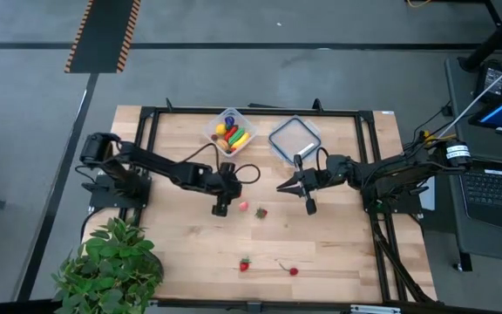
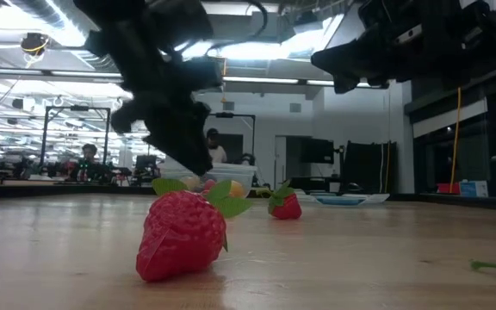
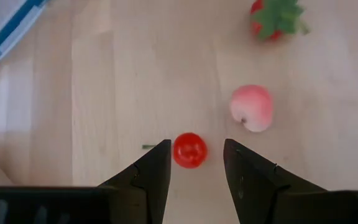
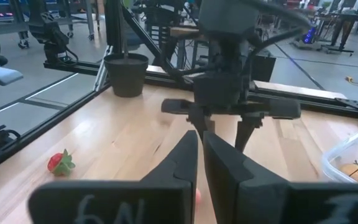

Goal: Pick and placing Produce into tupperware
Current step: Put the top cherry into the transparent container

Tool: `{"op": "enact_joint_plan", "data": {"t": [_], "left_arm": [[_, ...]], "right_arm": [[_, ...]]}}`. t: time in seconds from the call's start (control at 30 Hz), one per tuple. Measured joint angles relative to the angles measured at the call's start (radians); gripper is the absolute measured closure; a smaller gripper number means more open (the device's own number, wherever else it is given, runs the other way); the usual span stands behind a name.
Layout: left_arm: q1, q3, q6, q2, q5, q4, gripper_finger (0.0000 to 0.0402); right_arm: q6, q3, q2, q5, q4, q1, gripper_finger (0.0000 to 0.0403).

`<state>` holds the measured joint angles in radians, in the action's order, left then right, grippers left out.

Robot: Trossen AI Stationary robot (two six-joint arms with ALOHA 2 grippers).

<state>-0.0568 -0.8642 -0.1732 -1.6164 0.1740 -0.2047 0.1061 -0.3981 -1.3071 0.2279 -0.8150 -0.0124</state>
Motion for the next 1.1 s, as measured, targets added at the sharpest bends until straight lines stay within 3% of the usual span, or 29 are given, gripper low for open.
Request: {"op": "enact_joint_plan", "data": {"t": [0.43,0.8,1.1], "left_arm": [[0.034,-0.006,-0.02,-0.052,0.015,-0.01,0.0261],[0.046,-0.006,-0.019,-0.052,-0.086,0.015,0.0261],[0.05,-0.005,-0.021,-0.094,-0.091,0.032,0.0261]], "right_arm": [[-0.102,0.0,0.0,0.0,0.03,0.0,0.0372],[-0.102,0.0,0.0,0.0,0.032,0.0,0.0372],[-0.101,0.0,0.0,0.0,0.034,0.0,0.0372]]}}
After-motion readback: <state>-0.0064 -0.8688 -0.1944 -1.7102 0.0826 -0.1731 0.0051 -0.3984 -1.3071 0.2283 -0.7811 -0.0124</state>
